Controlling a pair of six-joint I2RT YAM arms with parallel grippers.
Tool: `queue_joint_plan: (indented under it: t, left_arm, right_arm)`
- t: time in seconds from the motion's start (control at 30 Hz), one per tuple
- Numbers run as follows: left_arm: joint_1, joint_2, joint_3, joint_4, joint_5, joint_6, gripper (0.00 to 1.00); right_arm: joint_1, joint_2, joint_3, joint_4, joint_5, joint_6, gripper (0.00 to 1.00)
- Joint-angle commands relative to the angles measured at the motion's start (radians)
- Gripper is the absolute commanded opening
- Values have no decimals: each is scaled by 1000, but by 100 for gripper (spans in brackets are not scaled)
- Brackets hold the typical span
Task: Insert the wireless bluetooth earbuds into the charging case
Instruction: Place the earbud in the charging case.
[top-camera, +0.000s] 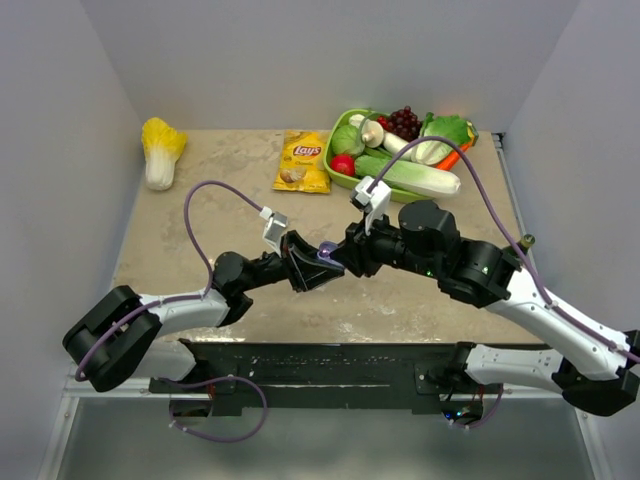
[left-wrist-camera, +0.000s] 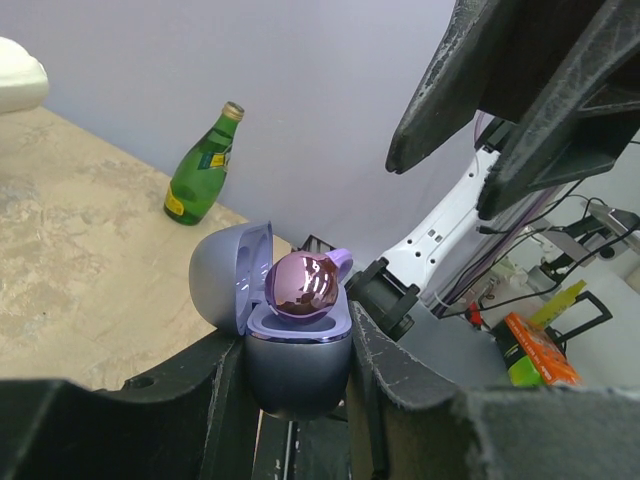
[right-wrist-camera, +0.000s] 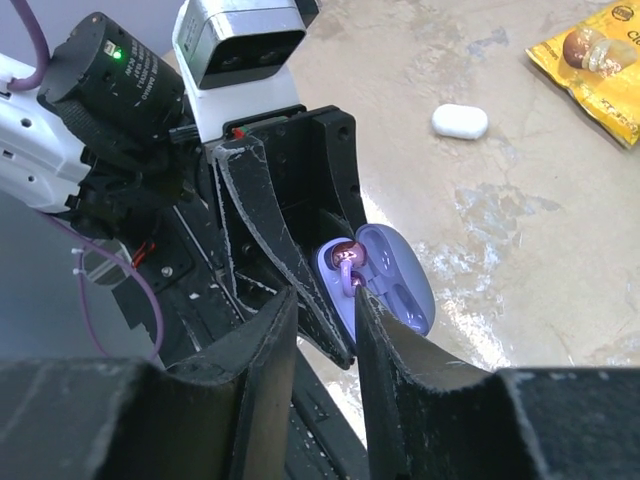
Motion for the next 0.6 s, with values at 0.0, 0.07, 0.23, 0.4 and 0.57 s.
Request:
queue_joint_plan:
  t: [0.0, 0.07, 0.23, 0.4, 0.57]
  left_arm:
    - [4, -19, 10, 610, 22, -20, 0]
    - [4, -22, 10, 601, 27, -20, 0]
    - [4, -30, 10, 595, 30, -14, 0]
    - [4, -36, 10, 595, 28, -9, 0]
    - [4, -36, 10, 593, 31, -8, 0]
  right_arm:
    - [7, 16, 4, -3, 49, 8, 32]
    - [7, 19, -1, -3, 43, 7, 31]
    - [7, 28, -4, -3, 35, 10, 31]
    - [7, 43, -10, -11, 26, 8, 31]
    - [7, 53, -19, -11, 23, 8, 32]
